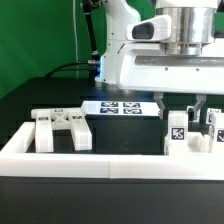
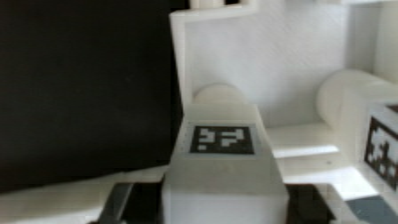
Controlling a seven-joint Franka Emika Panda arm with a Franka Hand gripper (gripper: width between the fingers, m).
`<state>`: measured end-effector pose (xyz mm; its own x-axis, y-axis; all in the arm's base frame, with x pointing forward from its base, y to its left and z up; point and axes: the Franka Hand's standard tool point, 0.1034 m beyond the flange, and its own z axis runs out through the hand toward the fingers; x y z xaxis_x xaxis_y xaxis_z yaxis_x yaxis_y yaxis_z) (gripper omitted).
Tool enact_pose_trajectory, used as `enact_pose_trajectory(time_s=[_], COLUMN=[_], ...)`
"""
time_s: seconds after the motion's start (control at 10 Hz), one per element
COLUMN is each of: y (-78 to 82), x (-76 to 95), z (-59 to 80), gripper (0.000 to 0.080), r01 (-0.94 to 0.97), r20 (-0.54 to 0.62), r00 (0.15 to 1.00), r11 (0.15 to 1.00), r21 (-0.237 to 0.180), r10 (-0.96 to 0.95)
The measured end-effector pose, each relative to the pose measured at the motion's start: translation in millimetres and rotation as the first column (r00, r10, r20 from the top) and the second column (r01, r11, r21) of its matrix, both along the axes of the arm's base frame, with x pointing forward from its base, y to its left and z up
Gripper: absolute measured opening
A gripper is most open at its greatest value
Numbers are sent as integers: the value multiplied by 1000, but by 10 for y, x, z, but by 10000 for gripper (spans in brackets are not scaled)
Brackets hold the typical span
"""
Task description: Assemble chair
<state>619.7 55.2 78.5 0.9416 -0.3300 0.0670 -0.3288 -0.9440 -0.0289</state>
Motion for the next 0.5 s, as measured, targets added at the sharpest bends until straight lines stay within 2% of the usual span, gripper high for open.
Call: enact_pose_trajectory(time_s=[0.5], y=[3], x=[3], z=[3], gripper=[291], r01=[338], r20=[-10], r00=[941], r11=[940], r21=[38], r10=[-338])
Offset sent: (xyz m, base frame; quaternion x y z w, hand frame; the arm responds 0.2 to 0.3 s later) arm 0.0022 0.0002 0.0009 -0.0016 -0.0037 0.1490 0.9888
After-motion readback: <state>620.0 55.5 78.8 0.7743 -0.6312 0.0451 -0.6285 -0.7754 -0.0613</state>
